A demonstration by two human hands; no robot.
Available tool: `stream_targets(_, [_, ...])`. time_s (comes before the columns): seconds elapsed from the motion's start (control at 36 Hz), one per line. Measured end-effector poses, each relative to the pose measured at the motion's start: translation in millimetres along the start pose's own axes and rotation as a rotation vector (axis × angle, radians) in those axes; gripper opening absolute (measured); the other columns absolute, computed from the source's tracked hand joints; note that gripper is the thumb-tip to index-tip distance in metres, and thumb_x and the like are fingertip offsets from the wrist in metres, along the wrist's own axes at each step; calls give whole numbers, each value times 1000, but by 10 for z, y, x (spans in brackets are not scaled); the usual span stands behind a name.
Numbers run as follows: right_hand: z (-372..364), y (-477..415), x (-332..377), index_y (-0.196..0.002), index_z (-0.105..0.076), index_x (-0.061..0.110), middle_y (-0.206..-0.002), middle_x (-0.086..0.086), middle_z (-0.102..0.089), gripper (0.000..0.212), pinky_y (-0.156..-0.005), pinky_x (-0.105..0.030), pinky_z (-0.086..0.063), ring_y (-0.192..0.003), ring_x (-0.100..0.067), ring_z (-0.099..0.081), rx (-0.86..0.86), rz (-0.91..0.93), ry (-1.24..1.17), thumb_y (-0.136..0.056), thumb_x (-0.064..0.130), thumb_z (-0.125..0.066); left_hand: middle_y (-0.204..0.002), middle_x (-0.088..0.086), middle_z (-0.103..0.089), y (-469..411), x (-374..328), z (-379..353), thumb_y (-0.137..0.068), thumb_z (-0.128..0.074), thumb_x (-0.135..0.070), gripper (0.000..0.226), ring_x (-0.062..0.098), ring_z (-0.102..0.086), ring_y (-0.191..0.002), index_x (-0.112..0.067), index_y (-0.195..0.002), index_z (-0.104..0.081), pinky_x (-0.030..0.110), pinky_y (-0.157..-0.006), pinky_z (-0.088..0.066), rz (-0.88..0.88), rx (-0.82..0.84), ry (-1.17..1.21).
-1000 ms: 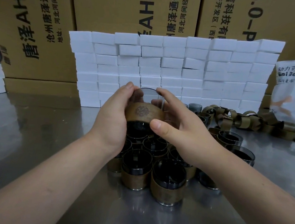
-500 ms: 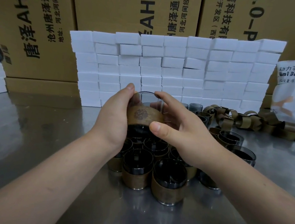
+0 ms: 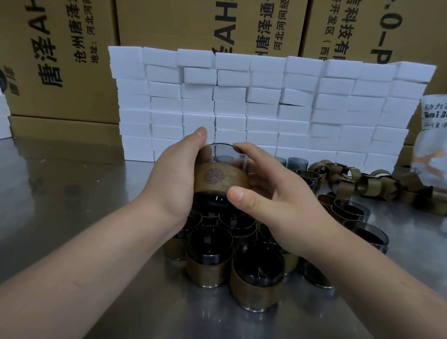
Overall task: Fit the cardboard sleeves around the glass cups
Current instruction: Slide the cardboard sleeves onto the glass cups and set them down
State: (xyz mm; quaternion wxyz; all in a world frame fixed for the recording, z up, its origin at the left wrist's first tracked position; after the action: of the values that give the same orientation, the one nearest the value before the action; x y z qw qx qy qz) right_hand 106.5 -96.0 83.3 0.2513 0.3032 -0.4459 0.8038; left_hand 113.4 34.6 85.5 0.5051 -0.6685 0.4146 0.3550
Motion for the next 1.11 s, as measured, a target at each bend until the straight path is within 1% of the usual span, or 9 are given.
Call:
stream_targets(0.14, [-2,-1,-4,-107,-46,59,-106,30,-59,48,-98,-28,-45,-105,1,-58,3,0,3,-62,57,-62,-55,3,-43,-1,10,-4,-92,-42,-41,44,17,-44,-50,-20,-54,-44,27,-52,-38,12,18,-15])
stream_targets(0.28, [0,6,13,-107,-46,57,-104,31,-59,48,-93,-18,-44,-103,4,-58,6,2,-2,-61,56,-61,-55,3,-42,-2,13,-3,-92,-44,-41,44,17,-44,-51,-21,-52,-44,28,-54,-38,22,20,-17])
stream_targets(0.39, [0,8,14,-107,-46,56,-104,26,-60,48,-94,-21,-45,-102,3,-58,7,5,-3,-61,57,-61,-54,2,-42,1,11,-4,-91,-45,-41,45,17,-44,-50,-22,-50,-44,29,-55,-37,20,18,-23])
stream_targets(0.56, [-3,10,21,-107,-48,53,-102,19,-61,46,-86,-14,-45,-95,5,-60,-5,14,-13,-63,53,-62,-47,-5,-41,15,-3,-8,-93,-43,-37,39,11,-44,-42,-19,-59,-40,17,-44,-38,14,-3,2])
stream_targets(0.64, [4,10,20,-107,-48,52,-103,18,-62,46,-89,-17,-46,-96,4,-60,-4,11,-11,-64,52,-64,-44,-7,-44,30,-21,-30,-94,-42,-35,41,10,-46,-39,-18,-57,-41,14,-42,-37,10,4,24])
stream_targets(0.69, [5,10,22,-108,-48,52,-105,14,-62,47,-91,-20,-47,-97,2,-60,-5,7,-1,-64,52,-64,-42,-7,-47,36,-33,-45,-94,-42,-34,47,10,-48,-38,-20,-50,-46,12,-41,-38,7,16,46])
stream_targets(0.75, [4,10,29,-108,-48,52,-106,13,-62,46,-90,-20,-47,-97,3,-60,-3,4,2,-65,50,-65,-42,-8,-49,39,-37,-52,-95,-41,-34,56,9,-50,-38,-20,-41,-52,12,-41,-38,3,28,41])
stream_targets(0.86, [2,12,38,-108,-47,49,-106,14,-61,43,-90,-17,-46,-95,4,-60,3,0,-14,-70,39,-64,-42,-9,-50,48,-47,-61,-95,-40,-34,60,8,-50,-39,-22,-39,-55,12,-42,-38,-6,42,13])
stream_targets(1.11, [6,22,56,-108,-49,48,-104,10,-64,41,-89,-21,-49,-94,1,-62,-2,2,-26,-71,38,-64,-48,-4,-45,35,-40,-45,-94,-43,-35,51,12,-47,-44,-21,-45,-47,20,-48,-39,9,28,19])
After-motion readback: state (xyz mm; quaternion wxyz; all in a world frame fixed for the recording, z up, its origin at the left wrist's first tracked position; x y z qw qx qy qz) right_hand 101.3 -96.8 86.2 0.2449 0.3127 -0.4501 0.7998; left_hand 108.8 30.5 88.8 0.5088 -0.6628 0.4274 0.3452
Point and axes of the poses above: each hand's wrist, its own y-axis away from the middle knuckle, its own z-axis out of the back of the hand, x = y × z, the point moved 5 cm from there along -y, towards the middle knuckle
